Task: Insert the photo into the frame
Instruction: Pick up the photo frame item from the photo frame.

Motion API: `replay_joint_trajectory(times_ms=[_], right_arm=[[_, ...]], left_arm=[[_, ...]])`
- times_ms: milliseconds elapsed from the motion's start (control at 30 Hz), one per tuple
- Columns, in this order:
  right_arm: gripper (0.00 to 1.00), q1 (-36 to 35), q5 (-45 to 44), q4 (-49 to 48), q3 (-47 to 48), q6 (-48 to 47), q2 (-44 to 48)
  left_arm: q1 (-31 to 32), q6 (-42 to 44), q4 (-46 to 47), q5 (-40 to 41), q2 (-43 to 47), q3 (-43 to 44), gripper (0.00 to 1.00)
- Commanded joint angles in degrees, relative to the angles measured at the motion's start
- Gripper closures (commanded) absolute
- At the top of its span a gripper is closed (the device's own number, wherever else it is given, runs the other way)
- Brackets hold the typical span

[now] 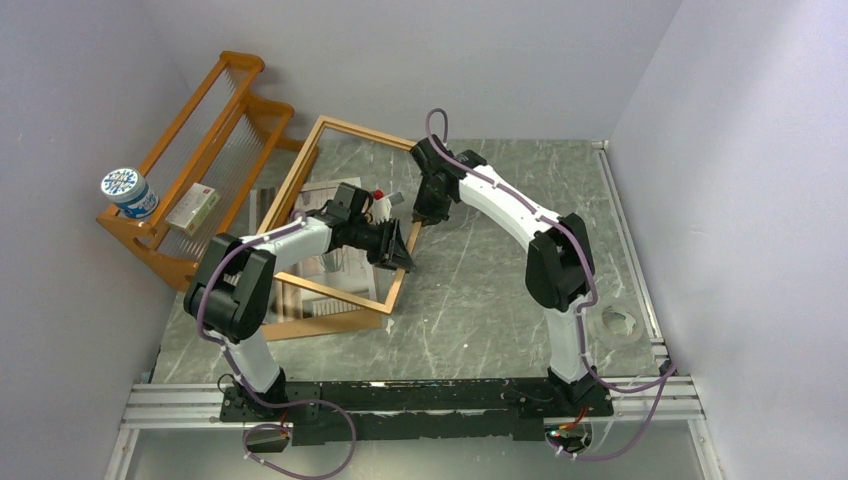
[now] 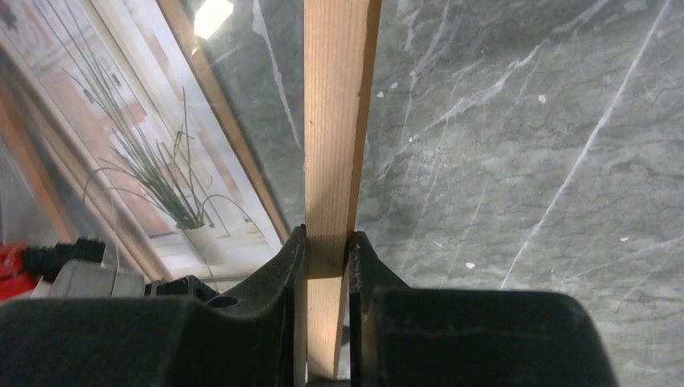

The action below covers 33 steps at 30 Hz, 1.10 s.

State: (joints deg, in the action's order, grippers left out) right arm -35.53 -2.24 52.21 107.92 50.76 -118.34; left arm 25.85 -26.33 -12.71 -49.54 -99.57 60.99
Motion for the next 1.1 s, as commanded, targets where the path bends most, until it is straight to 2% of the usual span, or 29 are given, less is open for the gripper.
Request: replay_joint_trajectory(times_ms=[0,67,100,300,367,500,600,767,833,933,1067], right_arm=[[0.97,0.7,3.6,-7.3,-2.5,1.6,6.6],[0.89,0.7,3.6,-9.5,-5.2,1.6,7.9],[0.82,0.9,3.5,-11.1,-7.0,1.8,8.8],[0.46,1.7,3.3,-17.0,-13.8,2.6,10.1],[0.42,2.3,5.2,-20.4,-16.6,3.2,10.5],[0.42,3.4,11.1,-27.8,-21.1,4.5,10.9],[0.49,4.2,16.4,-35.1,-24.7,5.6,11.8],[0.88,5.4,20.1,-43.5,-29.0,6.7,15.8],[1.0,6.1,21.1,-45.4,-29.9,6.7,17.7],[1.0,7.1,24.7,-47.9,-30.8,6.1,19.9],[1.0,8.3,31.5,-53.9,-32.2,5.5,22.2]], left_arm=[[0.2,1.9,0.1,-0.3,1.8,1.8,0.8],[0.2,1.6,0.6,-0.2,2.7,1.8,0.93],[0.2,1.5,0.7,0.1,3.0,1.8,0.97],[0.2,0.2,1.2,1.7,6.3,2.3,0.97],[0.2,0.3,0.7,2.3,7.0,2.9,0.97],[0.2,0.6,-0.4,3.1,7.8,4.1,0.97],[0.3,0.6,-1.2,3.0,7.7,5.1,0.97],[0.2,0.9,-4.6,4.7,8.0,7.3,0.95],[0.3,1.8,-7.8,8.1,8.6,9.0,0.79],[0.2,3.2,-12.3,12.2,10.5,11.5,0.51],[0.2,4.7,-17.3,17.5,13.3,16.1,0.24]])
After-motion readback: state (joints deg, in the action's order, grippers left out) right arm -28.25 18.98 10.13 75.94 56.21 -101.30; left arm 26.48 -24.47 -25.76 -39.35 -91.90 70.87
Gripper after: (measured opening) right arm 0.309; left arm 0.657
